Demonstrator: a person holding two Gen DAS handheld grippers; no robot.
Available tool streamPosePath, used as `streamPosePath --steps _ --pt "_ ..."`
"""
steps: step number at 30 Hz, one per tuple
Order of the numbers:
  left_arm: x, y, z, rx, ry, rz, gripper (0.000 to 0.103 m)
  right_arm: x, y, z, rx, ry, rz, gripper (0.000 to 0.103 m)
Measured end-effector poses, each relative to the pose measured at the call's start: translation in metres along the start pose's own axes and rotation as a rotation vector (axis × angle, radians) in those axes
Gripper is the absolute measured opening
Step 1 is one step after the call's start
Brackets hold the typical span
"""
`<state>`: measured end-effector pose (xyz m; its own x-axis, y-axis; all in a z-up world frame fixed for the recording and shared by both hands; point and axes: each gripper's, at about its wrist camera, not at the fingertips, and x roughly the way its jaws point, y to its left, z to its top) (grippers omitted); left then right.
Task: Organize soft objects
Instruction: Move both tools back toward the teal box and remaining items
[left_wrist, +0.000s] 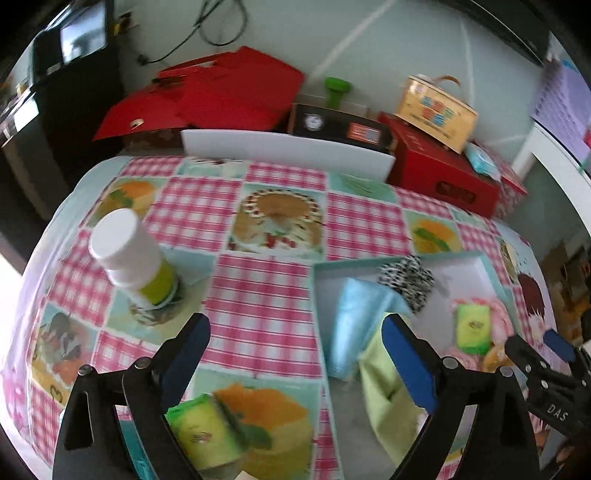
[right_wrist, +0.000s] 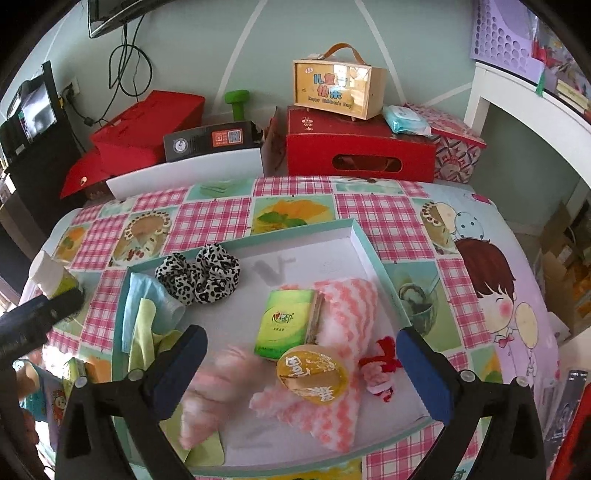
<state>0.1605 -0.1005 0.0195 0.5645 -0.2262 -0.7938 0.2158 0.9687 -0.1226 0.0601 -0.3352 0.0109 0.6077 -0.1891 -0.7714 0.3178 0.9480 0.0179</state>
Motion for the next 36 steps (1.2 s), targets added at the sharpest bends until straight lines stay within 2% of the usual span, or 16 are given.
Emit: streamPosePath --steps 7,13,20,24,30,36 --pt "-0.005 0.013 0.002 -0.047 -0.024 0.006 0.094 -0.001 0.011 -0.001 -0.046 0.006 0.001 0.103" --pt "-0.012 0.009 0.002 -0.036 -0.046 -0.011 0.094 -0.006 0.018 0.000 -0.071 -0.004 0.004 0.103" --pt "-0.025 0.006 -0.001 -0.056 -0.070 -0.068 0.094 -0.016 0.025 -0.001 -0.095 -0.008 0.015 0.103" --pt "-0.040 0.008 -0.006 -0.071 -0.099 -0.075 0.094 -0.022 0.030 -0.004 -0.102 -0.011 0.044 0.103" --pt "-0.070 0.017 -0.027 -0.121 -0.185 -0.087 0.094 -0.034 0.042 -0.010 -0.125 -0.029 0.091 0.103" --pt "-0.087 0.025 -0.056 -0.121 -0.181 -0.081 0.094 -0.049 0.054 -0.020 -0.162 -0.065 0.149 0.103"
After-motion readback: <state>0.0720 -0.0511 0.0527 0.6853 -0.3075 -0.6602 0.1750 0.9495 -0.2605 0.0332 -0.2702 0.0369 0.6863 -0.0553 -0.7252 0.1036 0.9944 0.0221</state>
